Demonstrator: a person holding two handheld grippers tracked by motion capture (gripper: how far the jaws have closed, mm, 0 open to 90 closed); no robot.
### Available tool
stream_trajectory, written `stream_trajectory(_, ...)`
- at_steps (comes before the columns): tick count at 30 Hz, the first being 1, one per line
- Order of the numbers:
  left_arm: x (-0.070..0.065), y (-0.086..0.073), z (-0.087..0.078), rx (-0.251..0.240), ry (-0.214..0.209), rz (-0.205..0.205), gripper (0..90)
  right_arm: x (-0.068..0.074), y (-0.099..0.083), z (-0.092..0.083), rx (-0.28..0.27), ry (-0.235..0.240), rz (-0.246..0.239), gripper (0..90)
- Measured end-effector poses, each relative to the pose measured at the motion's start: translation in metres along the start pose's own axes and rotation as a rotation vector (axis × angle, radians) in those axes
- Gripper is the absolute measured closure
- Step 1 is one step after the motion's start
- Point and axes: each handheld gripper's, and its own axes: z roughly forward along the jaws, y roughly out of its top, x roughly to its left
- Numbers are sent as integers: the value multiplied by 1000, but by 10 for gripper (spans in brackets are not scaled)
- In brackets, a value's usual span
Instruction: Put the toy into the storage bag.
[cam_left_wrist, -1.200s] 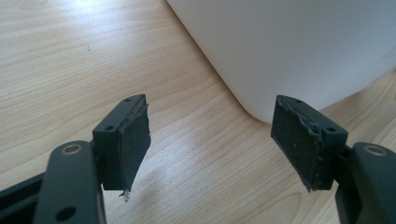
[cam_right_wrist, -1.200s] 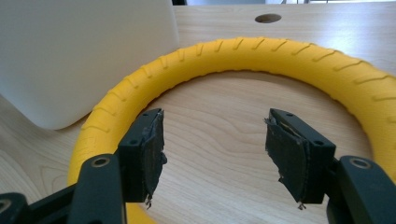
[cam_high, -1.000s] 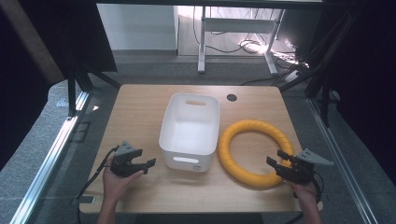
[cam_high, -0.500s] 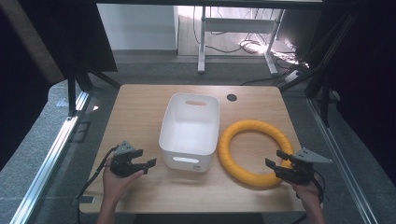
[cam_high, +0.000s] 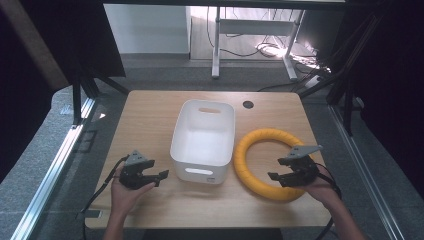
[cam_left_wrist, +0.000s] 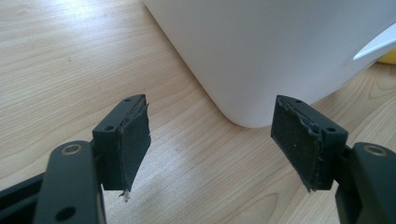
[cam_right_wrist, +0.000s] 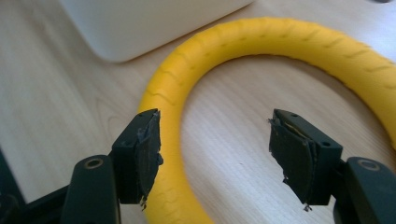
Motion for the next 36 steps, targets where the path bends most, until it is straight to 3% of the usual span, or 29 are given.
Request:
stream_trajectory(6,-1,0,2,4,1,3,281,13,21,26,156,62,-80,330)
stream_trajectory(11,-2,0,3,12,4,6,281,20,25,53,298,94,-99,336)
stream_trajectory(14,-2,-1,5,16,8,7,279,24,23,65,353,111,-114,339)
stream_trajectory(21,-2,-1,6,21,10,10,277,31,19,79,417,131,-124,360)
stream_trajectory(27,-3,-1,7,27,13,9,276,39,15,95,520,135,-175,396)
stream_trajectory(31,-4,-1,8,30,10,13,275,39,15,99,553,126,-183,469)
stream_trajectory(36,-4,-1,8,28,11,17,275,39,20,102,605,117,-171,489)
